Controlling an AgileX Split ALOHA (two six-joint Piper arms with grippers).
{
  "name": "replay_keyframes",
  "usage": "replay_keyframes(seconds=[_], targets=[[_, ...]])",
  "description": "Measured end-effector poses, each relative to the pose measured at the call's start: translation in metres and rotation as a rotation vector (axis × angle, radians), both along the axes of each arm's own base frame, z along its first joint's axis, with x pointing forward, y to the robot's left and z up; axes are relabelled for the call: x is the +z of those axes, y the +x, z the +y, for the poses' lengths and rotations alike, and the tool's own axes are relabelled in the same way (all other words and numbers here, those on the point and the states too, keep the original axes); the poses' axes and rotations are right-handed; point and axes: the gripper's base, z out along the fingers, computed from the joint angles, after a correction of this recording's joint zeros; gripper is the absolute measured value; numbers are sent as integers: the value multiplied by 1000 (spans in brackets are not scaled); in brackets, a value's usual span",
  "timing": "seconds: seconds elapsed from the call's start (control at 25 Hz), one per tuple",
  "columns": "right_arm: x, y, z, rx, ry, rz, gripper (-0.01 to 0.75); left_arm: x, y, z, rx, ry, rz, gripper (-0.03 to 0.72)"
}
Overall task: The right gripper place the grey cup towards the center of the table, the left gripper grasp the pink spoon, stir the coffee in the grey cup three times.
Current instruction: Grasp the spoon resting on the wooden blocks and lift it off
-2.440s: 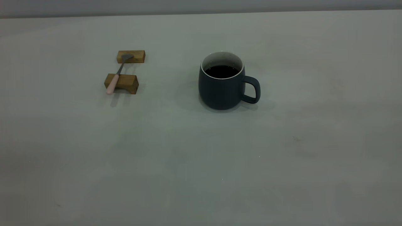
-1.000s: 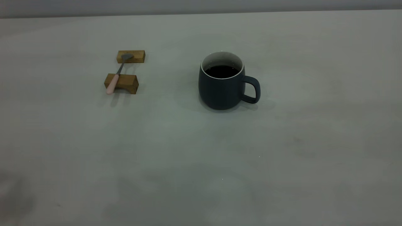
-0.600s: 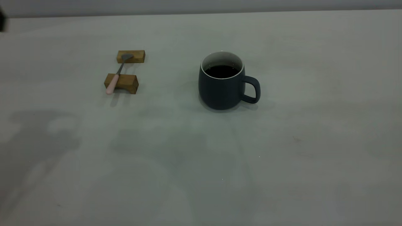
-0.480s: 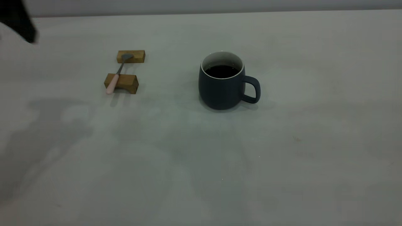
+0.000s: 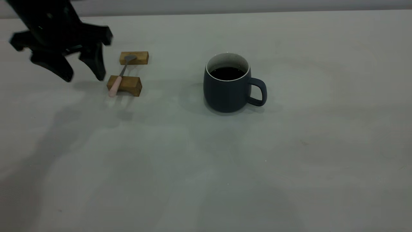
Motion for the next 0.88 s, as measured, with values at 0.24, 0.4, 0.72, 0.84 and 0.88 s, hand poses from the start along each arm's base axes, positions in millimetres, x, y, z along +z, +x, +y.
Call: replay_keyframes(seconds=[0.24, 0.4, 0.72, 0.84, 0.88], targets=[[0, 0, 0, 0, 0, 0, 241, -36, 17, -11, -19, 8, 40, 639], [0, 0, 0, 0, 0, 0, 241, -52, 22, -13, -19, 12, 59, 631], [0, 0, 0, 0, 0, 0, 241, -65, 29, -14, -12, 4, 40, 478], [0, 0, 0, 0, 0, 0, 241, -70, 32, -17, 11, -14, 44, 334], [0, 0, 0, 0, 0, 0, 241, -72, 33, -17, 20, -21, 47, 279]])
